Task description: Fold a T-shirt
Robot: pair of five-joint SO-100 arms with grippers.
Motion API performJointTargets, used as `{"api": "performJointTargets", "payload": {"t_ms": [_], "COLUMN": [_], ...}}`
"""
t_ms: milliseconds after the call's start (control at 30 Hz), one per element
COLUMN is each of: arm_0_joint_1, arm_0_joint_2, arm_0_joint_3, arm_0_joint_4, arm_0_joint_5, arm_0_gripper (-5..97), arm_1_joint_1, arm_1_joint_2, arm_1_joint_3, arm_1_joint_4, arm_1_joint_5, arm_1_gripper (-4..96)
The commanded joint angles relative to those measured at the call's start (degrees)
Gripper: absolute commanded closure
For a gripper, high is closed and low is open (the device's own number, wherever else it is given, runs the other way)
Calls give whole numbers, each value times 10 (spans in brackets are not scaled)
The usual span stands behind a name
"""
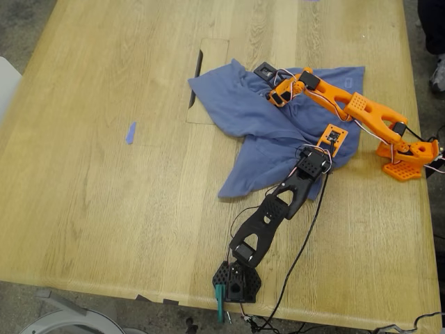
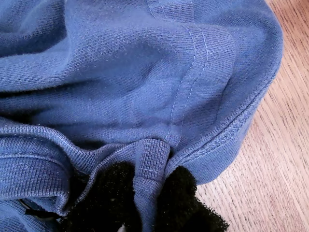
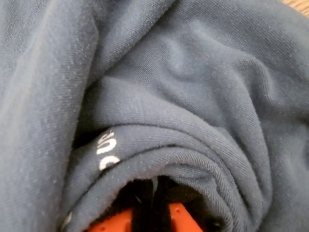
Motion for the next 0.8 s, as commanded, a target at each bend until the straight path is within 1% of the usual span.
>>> {"api": "performJointTargets", "payload": {"t_ms": [0,233,400,567,767], "arm_0_joint_1": [-21,-61,-73,-86,-130], "arm_0_joint_2": [24,104,128,129,128], "arm_0_joint_3": [-17,-37,-54,-149,-296], "arm_0_joint_4": [31,163,199,278,394], "arm_0_joint_5": [-3,-11,-16,-18,-15], "arm_0_gripper": [918,918,918,918,918], "arm_1_joint_1": [11,16,27,30,20], "arm_1_joint_2": [63,107,135,163,202], "arm_1_joint_3": [-10,-10,-10,-10,-10], "arm_1_joint_4": [14,83,110,125,139], "arm_1_joint_5": [1,0,-4,-4,-4], "arm_1_gripper": [914,914,914,914,914]}}
